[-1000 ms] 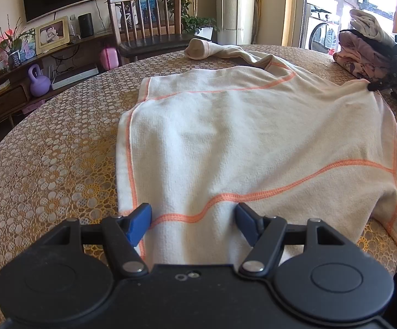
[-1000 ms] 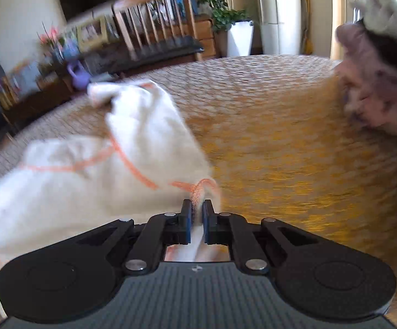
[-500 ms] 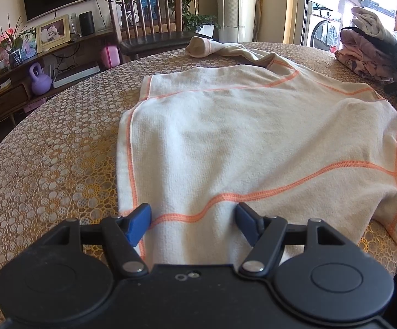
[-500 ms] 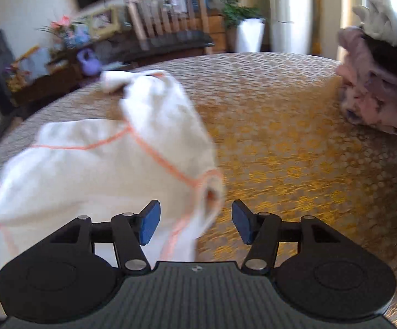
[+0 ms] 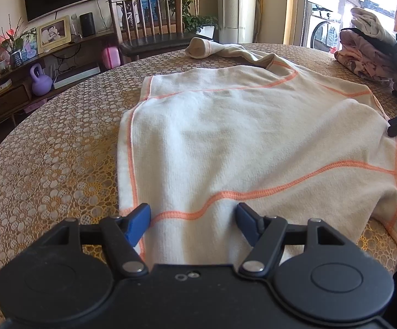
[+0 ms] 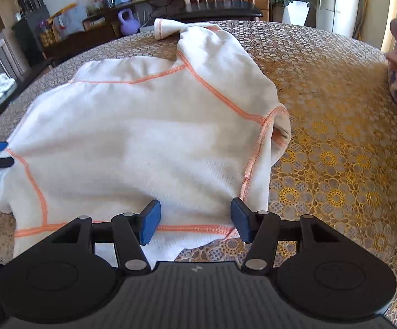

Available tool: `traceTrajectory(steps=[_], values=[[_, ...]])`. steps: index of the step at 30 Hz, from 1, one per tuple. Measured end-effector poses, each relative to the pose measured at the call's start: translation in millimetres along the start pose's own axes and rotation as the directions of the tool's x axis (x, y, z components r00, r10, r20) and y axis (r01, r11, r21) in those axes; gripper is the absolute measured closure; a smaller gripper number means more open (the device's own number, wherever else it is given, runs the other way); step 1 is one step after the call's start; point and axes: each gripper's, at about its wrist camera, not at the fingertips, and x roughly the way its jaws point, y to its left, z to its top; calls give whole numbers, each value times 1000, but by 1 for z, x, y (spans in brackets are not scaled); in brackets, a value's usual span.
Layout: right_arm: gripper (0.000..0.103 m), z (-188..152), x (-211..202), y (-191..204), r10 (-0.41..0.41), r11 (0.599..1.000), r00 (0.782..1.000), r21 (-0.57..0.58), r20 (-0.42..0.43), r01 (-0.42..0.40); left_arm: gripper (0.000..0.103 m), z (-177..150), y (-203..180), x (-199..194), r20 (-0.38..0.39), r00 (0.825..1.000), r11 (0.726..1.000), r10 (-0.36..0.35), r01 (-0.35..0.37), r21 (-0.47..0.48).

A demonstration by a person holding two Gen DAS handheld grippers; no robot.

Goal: Fold clothes
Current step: 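Open the right gripper to release the hem onto the table, then move the left gripper to the cloth edge and close on it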

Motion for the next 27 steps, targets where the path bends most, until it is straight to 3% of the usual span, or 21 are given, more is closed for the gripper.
traceTrajectory(steps=[5, 11, 20, 27], values=[[47, 8, -4, -2, 1, 1000, 1000, 14, 28, -1, 0, 22, 7, -2, 22, 999, 996, 24, -25, 84], [47, 17, -8, -4, 1, 1000, 998, 31, 62, -3, 0, 62, 39, 27, 5, 998, 997, 65, -65, 50], [47, 19, -2, -10, -3, 998, 998, 65, 62, -1, 0, 96, 57, 79, -79, 995, 993, -65, 56, -102], [47, 19, 4, -12, -3, 997, 999, 71, 51, 0, 0, 92, 49, 88, -99, 993, 992, -71, 60, -109]])
